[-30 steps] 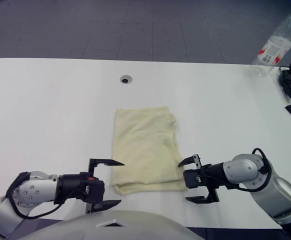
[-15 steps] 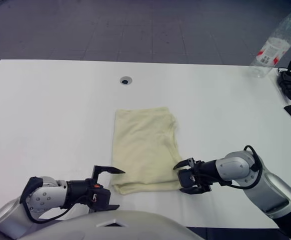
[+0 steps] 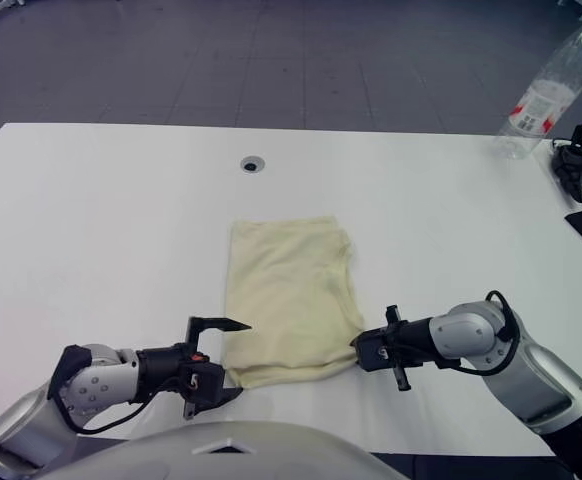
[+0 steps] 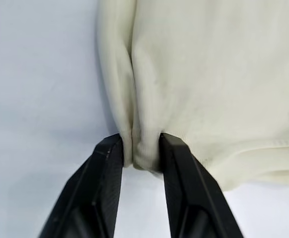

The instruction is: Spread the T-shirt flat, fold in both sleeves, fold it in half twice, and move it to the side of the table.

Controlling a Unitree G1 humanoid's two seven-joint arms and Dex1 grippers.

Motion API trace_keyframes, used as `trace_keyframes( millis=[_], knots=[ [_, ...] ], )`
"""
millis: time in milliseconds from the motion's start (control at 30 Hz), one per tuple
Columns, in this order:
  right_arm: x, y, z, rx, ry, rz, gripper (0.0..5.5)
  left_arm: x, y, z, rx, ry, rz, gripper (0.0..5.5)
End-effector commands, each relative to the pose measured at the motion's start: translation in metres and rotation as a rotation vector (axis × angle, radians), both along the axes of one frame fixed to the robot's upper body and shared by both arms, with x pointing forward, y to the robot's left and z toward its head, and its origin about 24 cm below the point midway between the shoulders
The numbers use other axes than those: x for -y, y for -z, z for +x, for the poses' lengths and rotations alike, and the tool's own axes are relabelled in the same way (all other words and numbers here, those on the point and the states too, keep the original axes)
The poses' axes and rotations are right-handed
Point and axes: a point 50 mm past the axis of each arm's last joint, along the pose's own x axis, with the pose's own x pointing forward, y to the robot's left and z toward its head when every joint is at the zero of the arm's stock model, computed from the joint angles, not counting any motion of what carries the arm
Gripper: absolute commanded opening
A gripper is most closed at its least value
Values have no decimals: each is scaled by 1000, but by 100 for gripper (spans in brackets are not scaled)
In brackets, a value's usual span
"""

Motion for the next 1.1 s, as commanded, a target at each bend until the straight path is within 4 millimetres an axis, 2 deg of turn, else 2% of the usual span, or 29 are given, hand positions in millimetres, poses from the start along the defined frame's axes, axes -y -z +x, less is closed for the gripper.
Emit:
trace_keyframes(
  millis=[33, 133, 900, 1100],
  knots=[
    [3, 6, -2, -17, 28, -24, 48, -8, 11, 1, -30, -18, 84, 485],
    [3, 6, -2, -14, 31, -24, 22, -7, 11, 0, -38, -8, 80, 426],
    [0, 5, -1, -13, 32, -17, 21, -4, 7, -3, -43, 9, 68, 17],
    [1, 5, -1, -17, 30, -16, 21, -6, 6, -3, -56, -3, 50, 10]
  ],
)
